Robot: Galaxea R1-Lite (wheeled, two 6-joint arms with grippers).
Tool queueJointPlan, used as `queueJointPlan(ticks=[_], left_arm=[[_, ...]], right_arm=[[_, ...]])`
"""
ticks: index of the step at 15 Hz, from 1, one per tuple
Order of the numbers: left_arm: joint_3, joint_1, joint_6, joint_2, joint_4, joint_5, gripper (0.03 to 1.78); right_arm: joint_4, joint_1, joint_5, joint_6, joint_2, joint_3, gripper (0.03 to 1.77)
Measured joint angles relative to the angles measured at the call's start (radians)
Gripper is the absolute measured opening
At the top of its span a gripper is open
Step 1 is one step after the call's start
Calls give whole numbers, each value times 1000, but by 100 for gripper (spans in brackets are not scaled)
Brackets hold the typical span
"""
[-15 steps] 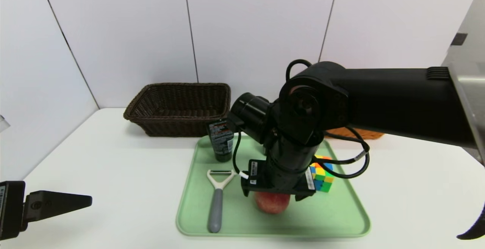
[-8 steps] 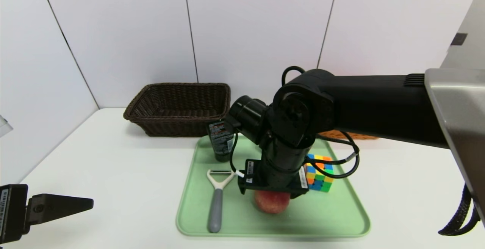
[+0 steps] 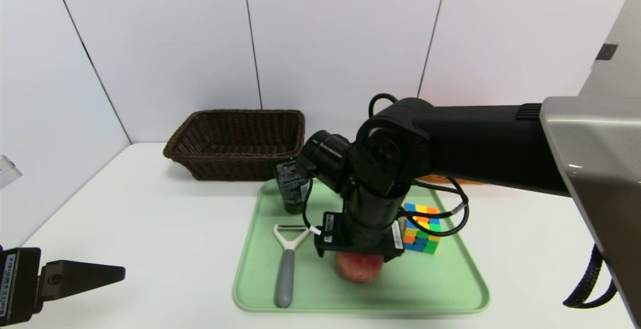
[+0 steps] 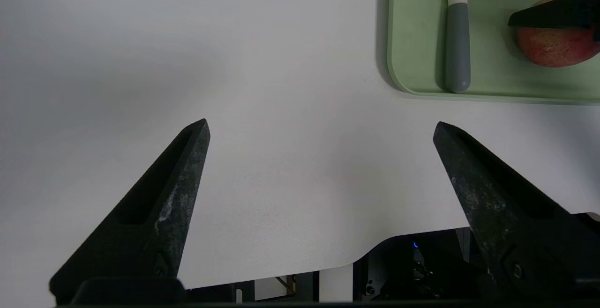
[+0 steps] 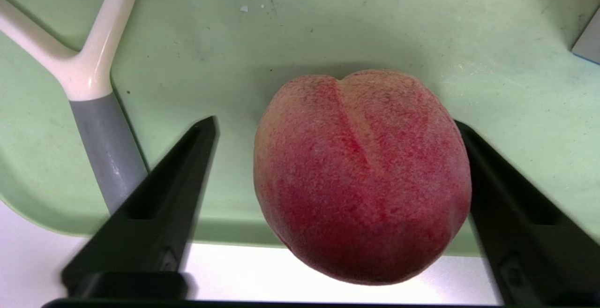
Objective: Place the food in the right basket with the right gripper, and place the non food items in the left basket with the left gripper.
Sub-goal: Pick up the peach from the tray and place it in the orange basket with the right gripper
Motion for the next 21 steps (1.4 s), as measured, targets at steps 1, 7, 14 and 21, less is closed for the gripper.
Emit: queueJointPlan(ticks=[1,7,14,21], left_arm=[[1,-5,-1,1,0,0,169],[13,-18,-6,1,1,1,169],[15,-23,-4,-4,4,0,169],[7,-23,1,-3,-3,0,169]], right_arm=[[0,-2,0,-5,0,0,137],[3,-11,3,-6,-5,1,115],[27,0,32,-32,-153,2,115],[-109,-127,53,-156,-385,2,115]])
